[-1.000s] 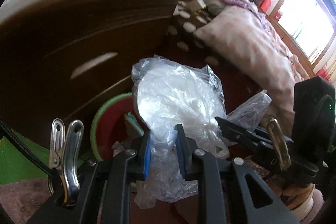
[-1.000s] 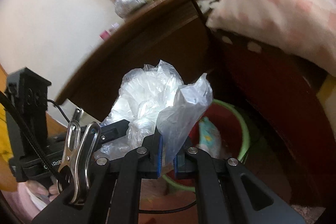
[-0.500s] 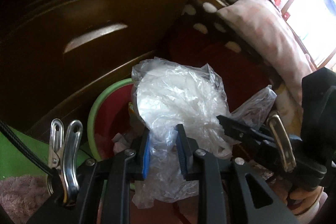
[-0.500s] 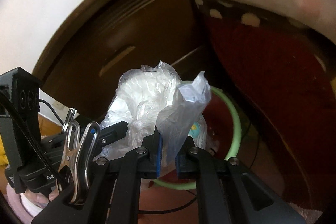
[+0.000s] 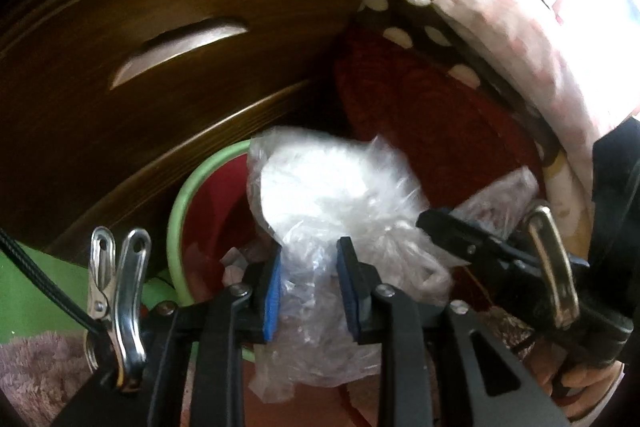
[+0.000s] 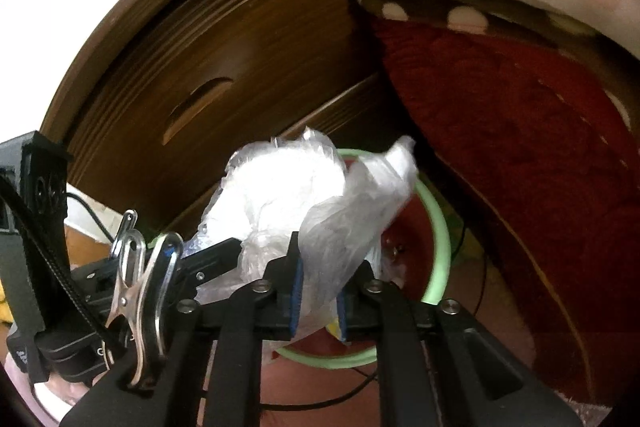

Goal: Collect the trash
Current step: 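Open both grippers to drop the clear plastic bag into the bucket, then raise both grippers back up to the nightstand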

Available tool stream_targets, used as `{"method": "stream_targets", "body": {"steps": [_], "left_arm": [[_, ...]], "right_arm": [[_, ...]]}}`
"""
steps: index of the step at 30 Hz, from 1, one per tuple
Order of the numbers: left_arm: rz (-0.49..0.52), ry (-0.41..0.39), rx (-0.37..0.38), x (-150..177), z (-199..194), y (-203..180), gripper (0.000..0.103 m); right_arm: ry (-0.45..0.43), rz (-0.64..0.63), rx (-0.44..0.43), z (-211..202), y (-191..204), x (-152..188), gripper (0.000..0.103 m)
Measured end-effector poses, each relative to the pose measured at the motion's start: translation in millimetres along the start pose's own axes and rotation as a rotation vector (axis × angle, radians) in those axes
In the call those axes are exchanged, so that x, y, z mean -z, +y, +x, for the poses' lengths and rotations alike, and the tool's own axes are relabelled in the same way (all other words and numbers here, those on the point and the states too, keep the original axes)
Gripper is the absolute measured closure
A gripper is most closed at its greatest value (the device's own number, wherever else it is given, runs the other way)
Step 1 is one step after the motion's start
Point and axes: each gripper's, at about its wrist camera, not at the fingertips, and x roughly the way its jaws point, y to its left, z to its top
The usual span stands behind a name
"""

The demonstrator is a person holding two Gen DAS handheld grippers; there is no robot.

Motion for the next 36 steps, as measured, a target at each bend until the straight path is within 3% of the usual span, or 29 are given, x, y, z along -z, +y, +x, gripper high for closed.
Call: {"method": "stream_targets", "body": {"steps": [7,12,23,36], "left_arm": [[0.011,-0.010,-0.030,1.6,-8.9,-2.0,0.060],[-0.013,-0.034,-0.021,1.8,-24.7,0.5,0.059],[0.059,-0.130,0.019,2.8,-74.1,-24.5,0.059],[0.056,-0.237,0.044,-15.7,-143.9,-30.6,0.059]], "right_arm": [[-0.030,-0.008,-0.007,-8.1,-0.1,0.5,0.071],[-0.071,-0.005,-0.047,-22.2,2.9,0.4,0.066],[-0.159,-0.087,-0.103,-68.2,22.6,3.9,0.065],[-0.272,-0.182,-0.159,-131.8,61.3,-15.0,0.065]]}}
